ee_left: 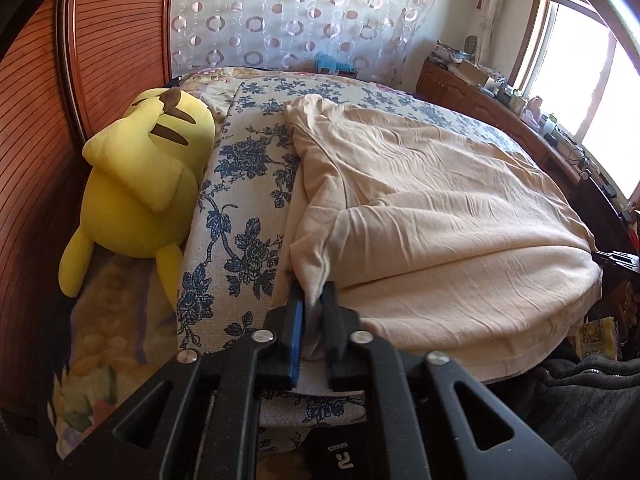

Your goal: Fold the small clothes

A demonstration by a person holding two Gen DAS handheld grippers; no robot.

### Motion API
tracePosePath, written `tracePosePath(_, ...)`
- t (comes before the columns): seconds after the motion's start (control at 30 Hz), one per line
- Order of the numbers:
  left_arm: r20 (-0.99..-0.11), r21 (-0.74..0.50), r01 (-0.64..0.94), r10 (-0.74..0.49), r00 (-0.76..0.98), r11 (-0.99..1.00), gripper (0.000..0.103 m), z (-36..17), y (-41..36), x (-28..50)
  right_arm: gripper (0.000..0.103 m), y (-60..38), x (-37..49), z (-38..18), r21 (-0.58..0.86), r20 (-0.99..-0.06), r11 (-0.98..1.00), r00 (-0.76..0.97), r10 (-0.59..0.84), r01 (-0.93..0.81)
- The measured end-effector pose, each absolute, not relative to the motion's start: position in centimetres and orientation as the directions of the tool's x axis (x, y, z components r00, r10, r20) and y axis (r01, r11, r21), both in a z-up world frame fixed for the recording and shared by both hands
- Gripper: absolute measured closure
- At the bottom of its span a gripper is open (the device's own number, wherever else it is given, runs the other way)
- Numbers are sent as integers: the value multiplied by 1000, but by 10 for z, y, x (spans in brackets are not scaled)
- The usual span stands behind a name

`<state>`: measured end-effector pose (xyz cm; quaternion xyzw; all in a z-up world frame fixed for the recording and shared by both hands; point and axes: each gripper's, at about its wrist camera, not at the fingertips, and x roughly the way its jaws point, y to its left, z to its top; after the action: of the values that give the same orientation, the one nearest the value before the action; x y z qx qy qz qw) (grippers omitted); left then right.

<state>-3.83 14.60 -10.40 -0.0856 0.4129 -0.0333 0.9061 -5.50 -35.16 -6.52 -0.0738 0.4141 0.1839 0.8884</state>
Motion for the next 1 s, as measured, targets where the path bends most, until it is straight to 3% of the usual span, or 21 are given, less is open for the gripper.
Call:
tracePosePath(0.1, -740, -179, -12, -127, 661, 984, 62, -103, 147, -39, 100, -353, -59, -63, 25, -757, 921, 595, 271, -388)
tracePosePath(0.17, -733, -187, -5, -137, 666, 982, 57, -101, 147, -38, 100, -354, -63, -60, 25, -752, 921, 599, 274, -390)
tracePosePath(0.23, -728, -184, -2, -135, 672, 983, 46, -99, 146, -38, 100, -356, -67, -56, 24, -746, 921, 606, 276, -390)
tracePosePath(0.27, -725, -184, -3, -133, 676, 983, 34, -98, 146, -37, 100, -355, -67, -54, 23, -743, 921, 610, 277, -389)
tracePosePath(0.3, -721, -187, -5, -134, 680, 982, 29, -98, 146, -37, 100, -356, -67, -54, 24, -740, 921, 613, 279, -390)
tracePosePath(0.53, -735, -172, -29, -108, 670, 985, 29, -101, 143, -32, 83, -354, -71, -36, 5, -700, 922, 656, 280, -388)
tracePosePath(0.7, -738, -179, -50, -101, 668, 983, 29, -104, 145, -30, 56, -347, -73, -22, -14, -653, 921, 702, 286, -389)
tracePosePath(0.8, -742, -183, -56, -101, 663, 981, 29, -107, 144, -29, 50, -333, -67, -23, -8, -629, 914, 713, 310, -405)
tracePosePath(1.0, -745, -166, -60, -85, 661, 984, 29, -109, 141, -29, 50, -292, -44, -39, 17, -621, 897, 698, 355, -441)
